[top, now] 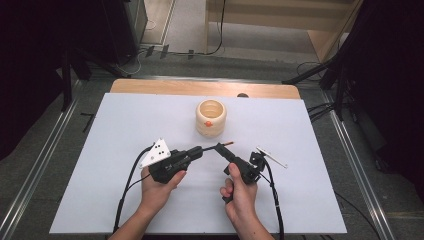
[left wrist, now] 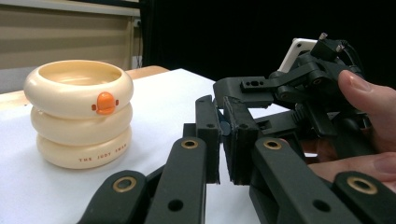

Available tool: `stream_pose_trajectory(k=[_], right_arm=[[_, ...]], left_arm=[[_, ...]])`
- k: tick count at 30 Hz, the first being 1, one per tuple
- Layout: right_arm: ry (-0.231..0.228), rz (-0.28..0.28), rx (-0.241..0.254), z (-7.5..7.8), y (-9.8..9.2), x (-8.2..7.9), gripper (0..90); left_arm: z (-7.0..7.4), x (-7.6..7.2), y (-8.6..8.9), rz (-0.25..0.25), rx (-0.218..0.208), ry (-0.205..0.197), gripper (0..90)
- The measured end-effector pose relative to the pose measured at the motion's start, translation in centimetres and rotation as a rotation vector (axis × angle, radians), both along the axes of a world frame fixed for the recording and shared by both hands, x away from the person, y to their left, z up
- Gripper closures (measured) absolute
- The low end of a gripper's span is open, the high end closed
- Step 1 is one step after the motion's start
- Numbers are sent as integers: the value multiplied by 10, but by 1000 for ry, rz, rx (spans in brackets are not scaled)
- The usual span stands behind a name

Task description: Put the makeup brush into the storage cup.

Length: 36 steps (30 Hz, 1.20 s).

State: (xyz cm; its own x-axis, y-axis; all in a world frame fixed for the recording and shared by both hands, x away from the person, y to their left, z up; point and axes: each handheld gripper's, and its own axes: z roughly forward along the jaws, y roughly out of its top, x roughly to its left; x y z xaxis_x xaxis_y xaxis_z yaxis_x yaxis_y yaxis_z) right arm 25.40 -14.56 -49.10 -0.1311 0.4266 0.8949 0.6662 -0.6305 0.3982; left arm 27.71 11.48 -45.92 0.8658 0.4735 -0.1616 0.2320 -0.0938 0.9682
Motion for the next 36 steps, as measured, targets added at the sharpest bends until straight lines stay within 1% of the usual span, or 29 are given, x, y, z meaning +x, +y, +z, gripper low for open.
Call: stream_pose_trajectory(k=[2,5,6,8,12,16,18,21,25,27,28,31,34,35,36], right_arm=[[-2,2,10,-1,-1,1,473],[0,4,36,-1,-3,2,474],[-9,1,44,-1,-3,2,473],[-2,6,52,-1,-3,3,478],[12,8,48,-4,-4,4,513],[14,5,45,-6,-4,5,549],[25,7,47,-5,-5,5,559],[19,2,45,-6,-6,6,566],[36,7,57,-7,-7,6,579],[36,8,64,-7,-7,6,589],[26,10,65,-8,-7,7,594],[23,12,72,-8,-9,7,617],[8,17,67,-8,-11,8,643],[4,14,74,-9,-11,8,675],[-3,17,74,-9,-13,8,734]], left_arm=[[-1,0,0,-5,2,0,860],[-2,-2,-3,-10,8,-3,860],[-2,-2,-4,-14,15,-7,860],[-3,-3,-5,-17,14,-6,860],[-3,-3,-6,-28,16,-6,860],[-4,-3,-7,-34,25,-10,860],[-5,-3,-7,-36,22,-6,860],[-5,-3,-8,-36,23,1,860],[-5,-3,-8,-38,26,1,860],[-6,-3,-8,-39,28,3,860],[-6,-3,-8,-39,28,8,859],[-6,-3,-9,-38,34,15,858],[-8,-3,-11,-39,56,26,857],[-9,-2,-12,-44,69,39,853],[-10,-1,-13,-51,82,54,847]])
